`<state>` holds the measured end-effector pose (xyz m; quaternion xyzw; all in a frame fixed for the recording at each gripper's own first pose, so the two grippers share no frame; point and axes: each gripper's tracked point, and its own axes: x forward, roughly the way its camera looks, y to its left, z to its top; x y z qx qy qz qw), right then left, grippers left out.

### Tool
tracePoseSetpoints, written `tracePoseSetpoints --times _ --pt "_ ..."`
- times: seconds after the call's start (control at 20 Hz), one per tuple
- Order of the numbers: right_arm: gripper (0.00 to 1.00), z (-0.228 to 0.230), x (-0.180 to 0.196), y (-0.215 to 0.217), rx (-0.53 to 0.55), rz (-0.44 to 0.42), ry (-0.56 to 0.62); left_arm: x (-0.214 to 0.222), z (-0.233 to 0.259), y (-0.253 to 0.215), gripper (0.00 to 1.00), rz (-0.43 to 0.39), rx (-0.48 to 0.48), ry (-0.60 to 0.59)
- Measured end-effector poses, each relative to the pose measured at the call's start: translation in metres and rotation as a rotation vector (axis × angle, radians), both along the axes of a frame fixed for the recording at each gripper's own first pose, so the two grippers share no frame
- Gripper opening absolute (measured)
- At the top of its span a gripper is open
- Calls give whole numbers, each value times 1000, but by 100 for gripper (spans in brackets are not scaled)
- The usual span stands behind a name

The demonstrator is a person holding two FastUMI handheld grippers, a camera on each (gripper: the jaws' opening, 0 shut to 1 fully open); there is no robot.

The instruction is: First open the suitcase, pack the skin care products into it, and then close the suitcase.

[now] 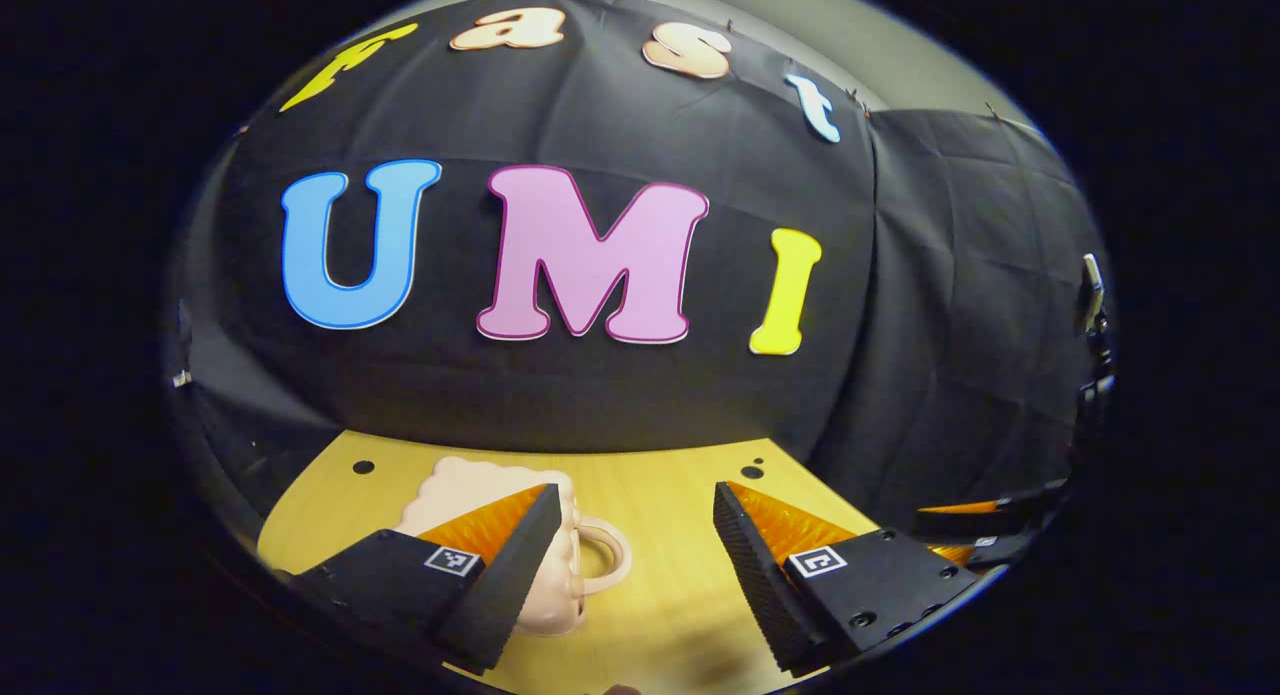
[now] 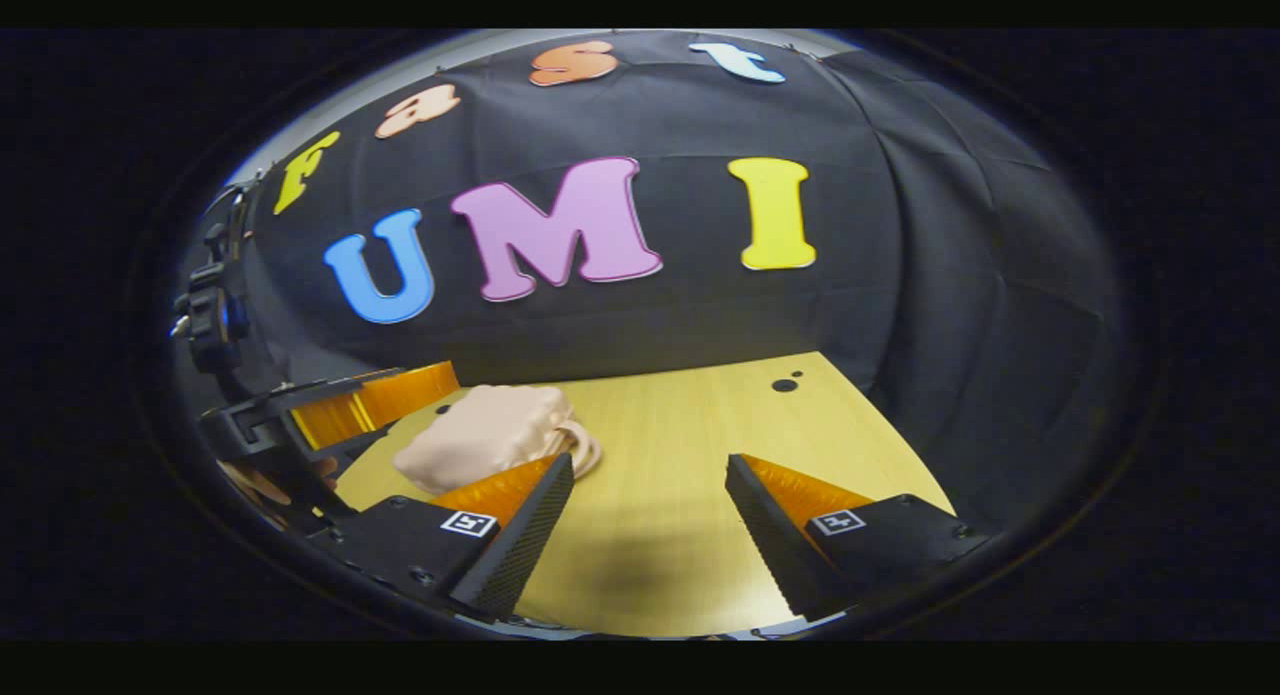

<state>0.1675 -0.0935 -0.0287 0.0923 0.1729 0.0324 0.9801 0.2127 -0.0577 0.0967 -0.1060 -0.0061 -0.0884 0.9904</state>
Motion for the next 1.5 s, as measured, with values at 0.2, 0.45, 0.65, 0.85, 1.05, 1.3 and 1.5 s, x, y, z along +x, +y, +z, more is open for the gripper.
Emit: tracePoseSetpoints --times 0.2,0.45,0.65,0.85,1.05,1.3,1.5 --pt "97 58 -4 23 -22 19 -195 -69 14 41 96 167 -52 -54" --pt "97 54 -16 64 -109 128 -248 -79 7 87 96 258 -5 -89" --pt "97 65 -12 62 -91 93 -279 -91 8 124 96 328 -3 -86" --pt "97 69 -7 48 -99 37 -282 -91 24 145 96 360 26 -115" --pt "97 75 -6 37 -102 -12 -292 -88 35 145 96 346 67 -144" --pt "97 71 -7 42 -118 -6 -300 -89 41 148 96 351 148 -176" --pt "97 63 -10 48 -139 1 -291 -94 35 139 96 344 178 -175"
